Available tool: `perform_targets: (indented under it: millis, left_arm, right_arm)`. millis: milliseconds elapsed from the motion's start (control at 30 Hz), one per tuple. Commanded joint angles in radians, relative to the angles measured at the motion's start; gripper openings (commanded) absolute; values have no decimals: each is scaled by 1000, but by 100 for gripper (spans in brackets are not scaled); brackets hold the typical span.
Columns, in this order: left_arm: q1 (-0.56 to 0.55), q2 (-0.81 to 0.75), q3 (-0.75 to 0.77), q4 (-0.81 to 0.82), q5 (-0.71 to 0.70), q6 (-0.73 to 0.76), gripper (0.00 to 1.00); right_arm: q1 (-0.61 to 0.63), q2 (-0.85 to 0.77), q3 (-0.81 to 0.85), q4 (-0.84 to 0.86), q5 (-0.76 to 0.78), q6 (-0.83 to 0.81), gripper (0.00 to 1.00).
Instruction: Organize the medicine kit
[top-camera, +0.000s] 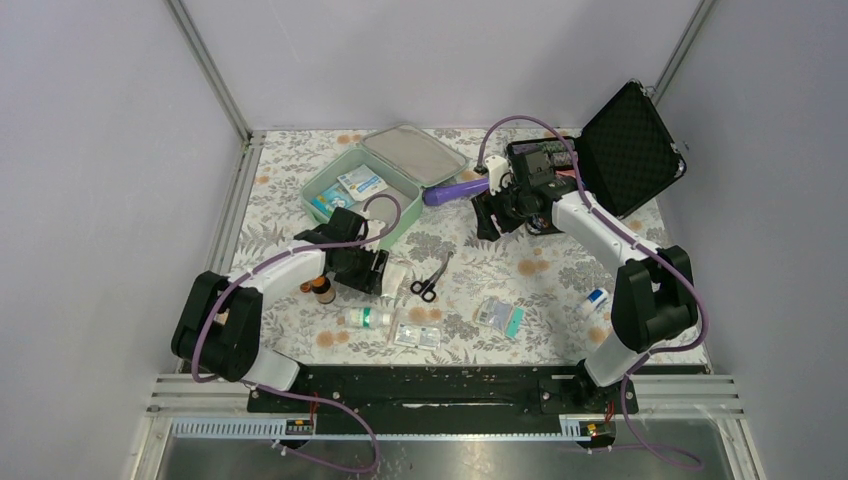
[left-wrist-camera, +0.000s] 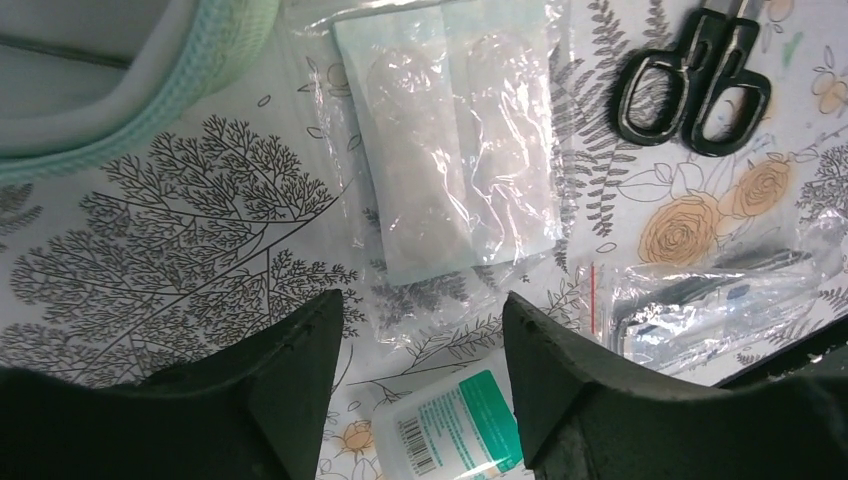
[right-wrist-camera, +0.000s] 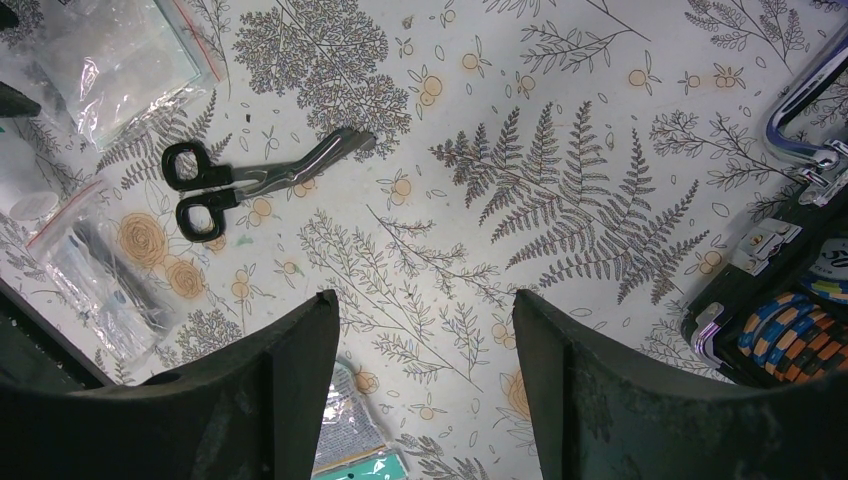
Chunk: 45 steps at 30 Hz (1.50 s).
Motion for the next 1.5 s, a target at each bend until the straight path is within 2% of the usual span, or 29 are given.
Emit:
perform_targets:
  millis: [0, 200, 400, 533, 667, 767, 867, 1000, 1067, 1133, 1200, 1300, 1467]
  left_arm:
    - [0, 32, 26, 35, -31, -72, 58]
    - [5, 92, 46, 19, -21, -85, 47]
    - [5, 54, 32, 28, -11, -78, 19]
    - [2, -36, 36, 15, 57, 5, 2]
    - [0, -112, 85, -23, 137, 193, 0]
    - [0, -161, 155, -94, 249, 459, 0]
    - [2, -172, 254, -156, 281, 653, 0]
    - [5, -114, 435, -200, 320, 747, 0]
    - [8, -67, 537, -197, 324, 734, 0]
    - [14, -18, 620, -151, 276, 659, 0]
    - [44, 28, 681, -78, 222, 543, 0]
    - [89, 94, 737, 33, 68, 327, 0]
    - [178, 176, 775, 62, -166, -28, 0]
  right_arm:
    - [-5, 2, 49, 7, -21, 8, 71]
    - [-5, 13, 50, 6, -31, 21, 71]
    - [-5, 27, 62, 8, -31, 23, 71]
    - [-5, 16, 57, 6, -21, 15, 71]
    - [-5, 5, 39, 6, -17, 8, 71]
    - [-5, -3, 25, 8, -17, 6, 71]
    - [-5, -3, 21, 9, -19, 4, 71]
    - [-5, 8, 43, 9, -12, -7, 71]
    - [-5, 9, 57, 9, -5, -13, 71]
    - [-5, 8, 62, 15, 1, -16, 71]
    - [-5, 5, 61, 17, 5, -23, 71]
    - [-6, -1, 57, 17, 11, -33, 71]
    - [-5, 3, 68, 17, 30, -55, 71]
